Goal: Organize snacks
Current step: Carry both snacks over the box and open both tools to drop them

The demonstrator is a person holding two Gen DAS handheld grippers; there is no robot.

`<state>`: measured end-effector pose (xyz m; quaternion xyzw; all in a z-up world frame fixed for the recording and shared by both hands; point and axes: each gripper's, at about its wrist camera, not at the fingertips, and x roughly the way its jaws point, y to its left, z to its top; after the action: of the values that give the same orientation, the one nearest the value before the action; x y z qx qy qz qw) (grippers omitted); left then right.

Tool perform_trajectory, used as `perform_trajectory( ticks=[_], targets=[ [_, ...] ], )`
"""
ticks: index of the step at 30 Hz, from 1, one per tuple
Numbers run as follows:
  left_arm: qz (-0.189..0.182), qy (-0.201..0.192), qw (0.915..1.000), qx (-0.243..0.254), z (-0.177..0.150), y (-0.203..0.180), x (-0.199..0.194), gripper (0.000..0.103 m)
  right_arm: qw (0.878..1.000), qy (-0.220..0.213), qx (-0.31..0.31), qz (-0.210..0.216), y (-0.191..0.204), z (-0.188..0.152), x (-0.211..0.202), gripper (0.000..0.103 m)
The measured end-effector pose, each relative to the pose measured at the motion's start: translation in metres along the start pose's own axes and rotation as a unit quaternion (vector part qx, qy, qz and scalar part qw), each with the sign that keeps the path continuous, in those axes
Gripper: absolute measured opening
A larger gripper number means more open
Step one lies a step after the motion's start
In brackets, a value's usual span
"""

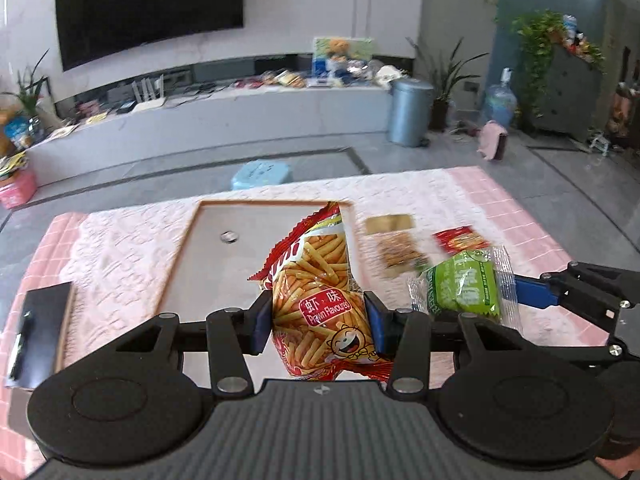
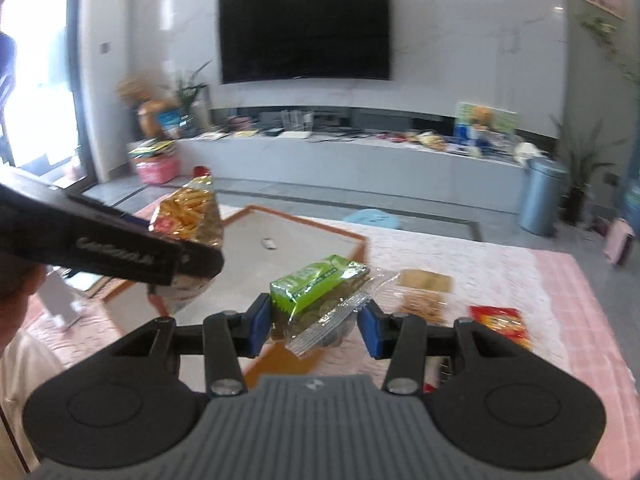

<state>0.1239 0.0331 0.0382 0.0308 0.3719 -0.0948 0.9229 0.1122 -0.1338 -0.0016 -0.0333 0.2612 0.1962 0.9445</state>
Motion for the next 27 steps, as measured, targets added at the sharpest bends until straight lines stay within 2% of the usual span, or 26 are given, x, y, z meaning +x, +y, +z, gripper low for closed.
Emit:
perform_trajectory(
  ticks=[6, 11, 18, 27],
  targets=[
    [0.001, 0.049, 0.9988, -0.007, -0.006, 0.025, 0.023, 0.052, 0.998, 0.045, -0.03, 0.037, 0.036, 0.005, 0.033, 0.045],
    [-0.01, 0.101, 0.9948, -0.006, -0.018, 0.038, 0.049, 0.052, 0.993, 0.089, -0.058, 0.043, 0.05, 0.002, 0.063, 0.045],
    [-0.014, 0.158, 0.9873, 0.004, -0.027, 0.052, 0.078, 0.052, 0.984, 0.154, -0.072, 0.058, 0.048, 0.002, 0.109, 0.045],
    [-0.007, 0.212, 0.9771, 0.015, -0.029, 0.062, 0.112, 0.053, 0.97, 0.202, -0.113, 0.076, 0.054, 0.004, 0.142, 0.045]
  ],
)
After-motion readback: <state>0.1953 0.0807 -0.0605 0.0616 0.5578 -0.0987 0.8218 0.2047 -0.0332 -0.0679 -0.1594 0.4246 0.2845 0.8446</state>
